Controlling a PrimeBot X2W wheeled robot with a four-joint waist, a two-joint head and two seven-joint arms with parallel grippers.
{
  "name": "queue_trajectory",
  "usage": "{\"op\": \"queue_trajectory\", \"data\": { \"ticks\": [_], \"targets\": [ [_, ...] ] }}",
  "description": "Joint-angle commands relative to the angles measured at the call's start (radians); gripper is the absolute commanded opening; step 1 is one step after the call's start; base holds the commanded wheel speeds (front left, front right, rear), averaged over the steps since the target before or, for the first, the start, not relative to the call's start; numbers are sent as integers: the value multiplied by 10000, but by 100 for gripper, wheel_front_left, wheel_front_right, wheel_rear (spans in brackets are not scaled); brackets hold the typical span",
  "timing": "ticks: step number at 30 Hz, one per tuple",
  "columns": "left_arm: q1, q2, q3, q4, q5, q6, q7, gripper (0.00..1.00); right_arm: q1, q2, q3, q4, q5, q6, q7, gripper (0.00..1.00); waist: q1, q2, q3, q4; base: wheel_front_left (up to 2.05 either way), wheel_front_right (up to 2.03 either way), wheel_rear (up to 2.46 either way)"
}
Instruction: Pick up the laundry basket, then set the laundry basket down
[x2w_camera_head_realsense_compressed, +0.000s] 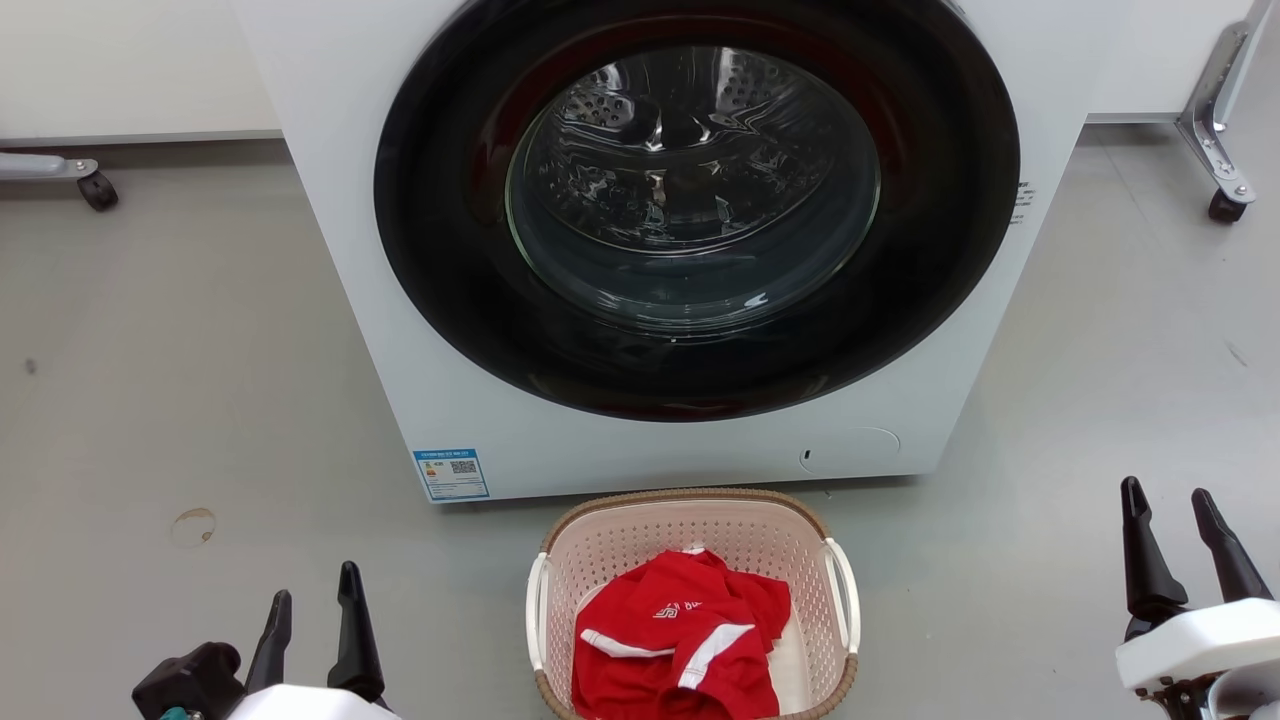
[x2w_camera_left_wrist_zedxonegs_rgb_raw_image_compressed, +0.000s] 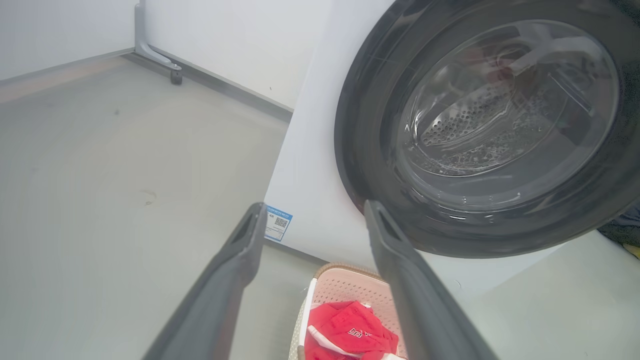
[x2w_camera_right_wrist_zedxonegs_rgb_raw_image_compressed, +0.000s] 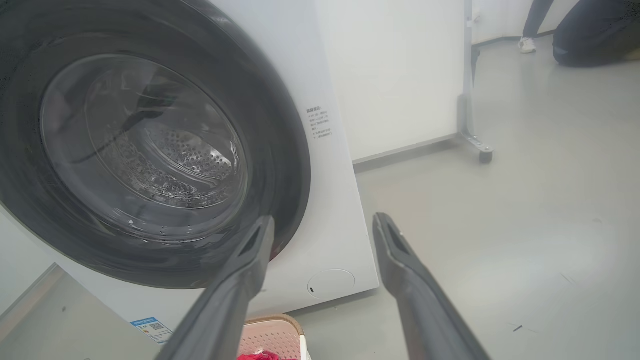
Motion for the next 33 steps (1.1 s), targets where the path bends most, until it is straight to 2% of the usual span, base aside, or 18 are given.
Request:
{"op": "queue_trajectory", "data": {
  "ticks": [1,25,33],
  "targets": [
    [-109,148,181,-332,333,145,-188,100,-581,-293,168,-314,-330,38,-207,100,0,0,4,-2,0,0,0],
    [-11,547,-409,-628,2600,939,-914,100,-671,-410,467,-502,-2976,50,-914,100,0,0,60,5,0,0,0],
    [-85,604,-507,-563,2596,932,-835,100,-690,-411,466,-477,-2987,50,-925,100,0,0,98,29,0,0,0]
  ]
}}
